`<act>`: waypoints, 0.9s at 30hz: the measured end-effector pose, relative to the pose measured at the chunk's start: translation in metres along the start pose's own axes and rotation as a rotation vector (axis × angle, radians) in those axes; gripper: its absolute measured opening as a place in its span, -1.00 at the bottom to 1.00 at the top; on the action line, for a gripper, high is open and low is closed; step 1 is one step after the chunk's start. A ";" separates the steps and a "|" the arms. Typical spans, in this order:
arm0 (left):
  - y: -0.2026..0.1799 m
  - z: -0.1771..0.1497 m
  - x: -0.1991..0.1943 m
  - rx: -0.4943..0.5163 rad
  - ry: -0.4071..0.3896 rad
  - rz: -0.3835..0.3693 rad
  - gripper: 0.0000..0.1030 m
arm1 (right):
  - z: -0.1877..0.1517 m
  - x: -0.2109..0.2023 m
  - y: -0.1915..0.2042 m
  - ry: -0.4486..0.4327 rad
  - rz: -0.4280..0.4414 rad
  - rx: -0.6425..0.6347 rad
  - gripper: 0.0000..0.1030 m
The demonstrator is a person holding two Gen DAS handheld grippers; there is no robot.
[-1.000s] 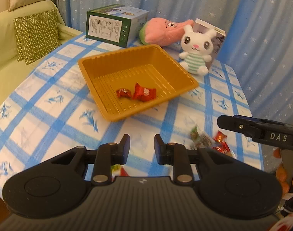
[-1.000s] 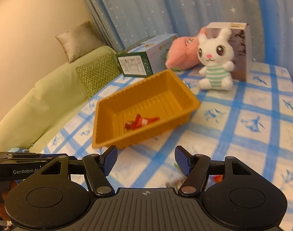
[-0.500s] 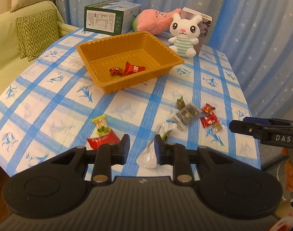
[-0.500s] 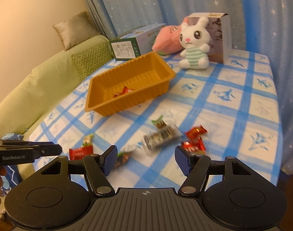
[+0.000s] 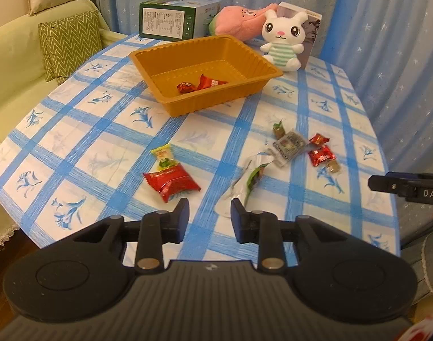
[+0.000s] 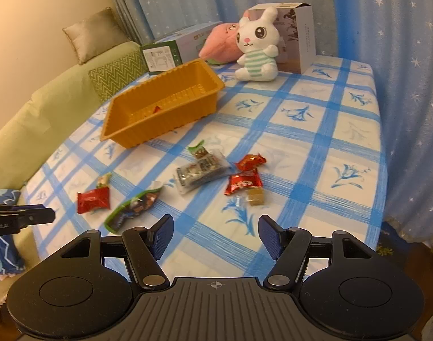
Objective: Organize snacks
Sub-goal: 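Withdraw both tools from the tray back over the remaining snacks, then grasp the large red snack bag with the left tool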
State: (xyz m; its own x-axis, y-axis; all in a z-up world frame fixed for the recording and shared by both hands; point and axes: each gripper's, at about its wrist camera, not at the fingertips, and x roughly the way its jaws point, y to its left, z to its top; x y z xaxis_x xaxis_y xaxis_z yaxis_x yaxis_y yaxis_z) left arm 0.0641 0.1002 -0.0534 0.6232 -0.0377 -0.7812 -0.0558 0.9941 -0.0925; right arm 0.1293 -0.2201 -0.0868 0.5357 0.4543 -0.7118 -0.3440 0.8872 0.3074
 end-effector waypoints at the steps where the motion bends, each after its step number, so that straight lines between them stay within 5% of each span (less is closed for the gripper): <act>1: 0.001 -0.001 0.001 0.002 0.000 0.003 -0.44 | -0.001 0.002 -0.001 0.000 -0.006 -0.007 0.28; 27: 0.024 0.028 0.103 0.364 0.098 -0.009 -0.22 | 0.001 0.045 -0.021 0.047 -0.109 0.142 0.28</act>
State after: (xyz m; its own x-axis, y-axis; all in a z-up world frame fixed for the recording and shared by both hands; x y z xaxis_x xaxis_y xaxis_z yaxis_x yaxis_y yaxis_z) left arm 0.1491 0.1226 -0.1184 0.5438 -0.0391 -0.8383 0.2417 0.9639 0.1119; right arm 0.1616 -0.2183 -0.1251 0.5257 0.3538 -0.7736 -0.1720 0.9348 0.3106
